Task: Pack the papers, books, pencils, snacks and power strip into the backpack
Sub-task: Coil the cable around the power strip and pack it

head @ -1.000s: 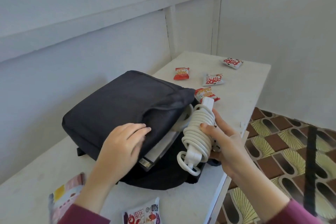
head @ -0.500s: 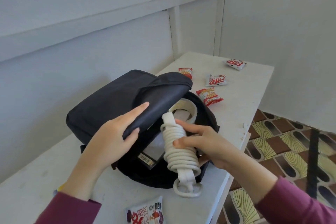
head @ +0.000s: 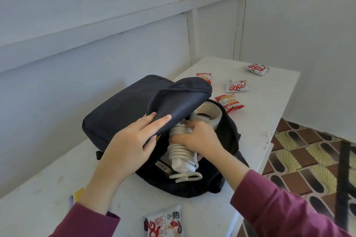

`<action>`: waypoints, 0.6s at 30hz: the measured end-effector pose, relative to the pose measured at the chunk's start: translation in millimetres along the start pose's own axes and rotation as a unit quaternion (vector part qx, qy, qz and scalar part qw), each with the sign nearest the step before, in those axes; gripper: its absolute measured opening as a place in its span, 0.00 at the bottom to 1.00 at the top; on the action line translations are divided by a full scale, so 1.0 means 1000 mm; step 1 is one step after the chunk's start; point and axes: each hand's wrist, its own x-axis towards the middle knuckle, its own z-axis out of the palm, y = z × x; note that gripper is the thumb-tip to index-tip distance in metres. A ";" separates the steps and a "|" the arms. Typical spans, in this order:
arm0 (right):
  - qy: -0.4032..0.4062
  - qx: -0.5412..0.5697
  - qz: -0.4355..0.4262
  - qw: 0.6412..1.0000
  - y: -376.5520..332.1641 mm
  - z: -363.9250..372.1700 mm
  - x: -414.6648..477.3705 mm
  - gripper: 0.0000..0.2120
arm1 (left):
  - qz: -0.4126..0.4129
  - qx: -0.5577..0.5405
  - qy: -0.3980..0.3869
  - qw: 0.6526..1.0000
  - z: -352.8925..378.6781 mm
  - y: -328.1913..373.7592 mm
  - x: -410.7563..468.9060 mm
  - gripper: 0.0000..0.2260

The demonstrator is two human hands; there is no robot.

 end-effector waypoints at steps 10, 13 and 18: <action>-0.056 -0.029 -0.091 0.994 0.036 0.003 -0.047 0.45 | -0.037 -0.083 0.013 0.996 0.011 -0.006 -0.006 0.27; -0.118 -0.098 -0.107 0.982 0.046 0.003 -0.055 0.57 | -0.036 -0.082 0.006 0.996 0.012 -0.007 -0.007 0.27; -0.054 -0.174 -0.129 0.975 0.049 0.008 -0.051 0.50 | -0.037 -0.077 0.019 0.996 0.012 -0.003 -0.009 0.27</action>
